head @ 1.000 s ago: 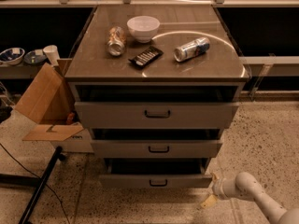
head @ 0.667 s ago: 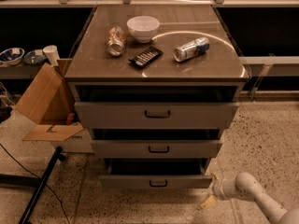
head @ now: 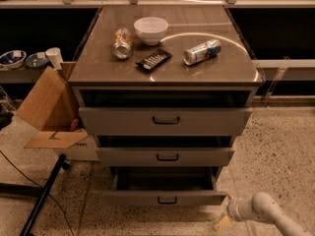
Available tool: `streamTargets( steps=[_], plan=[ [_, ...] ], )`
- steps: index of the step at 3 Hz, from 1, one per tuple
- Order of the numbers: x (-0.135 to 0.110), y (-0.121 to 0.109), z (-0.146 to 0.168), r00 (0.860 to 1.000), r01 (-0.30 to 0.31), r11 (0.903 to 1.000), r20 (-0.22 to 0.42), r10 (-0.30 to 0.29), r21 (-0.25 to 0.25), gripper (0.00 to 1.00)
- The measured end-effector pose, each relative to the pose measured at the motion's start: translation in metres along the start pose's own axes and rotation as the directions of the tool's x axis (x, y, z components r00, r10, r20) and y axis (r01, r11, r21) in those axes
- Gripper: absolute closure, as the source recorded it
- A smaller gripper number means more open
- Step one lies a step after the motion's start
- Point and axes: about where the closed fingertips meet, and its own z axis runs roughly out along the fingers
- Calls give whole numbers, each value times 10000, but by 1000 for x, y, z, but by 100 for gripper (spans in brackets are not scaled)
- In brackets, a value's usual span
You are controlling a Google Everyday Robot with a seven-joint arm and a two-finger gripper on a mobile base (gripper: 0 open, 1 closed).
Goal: Open bottom drawer
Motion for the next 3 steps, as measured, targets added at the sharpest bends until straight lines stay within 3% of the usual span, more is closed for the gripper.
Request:
streamTargets(
  steps=[2,3],
  plan=[
    [26,41,0,9990,-437,9990,59,436,132,0],
    [32,50,-10,9970,-735,9950,281,717,677,0]
  ],
)
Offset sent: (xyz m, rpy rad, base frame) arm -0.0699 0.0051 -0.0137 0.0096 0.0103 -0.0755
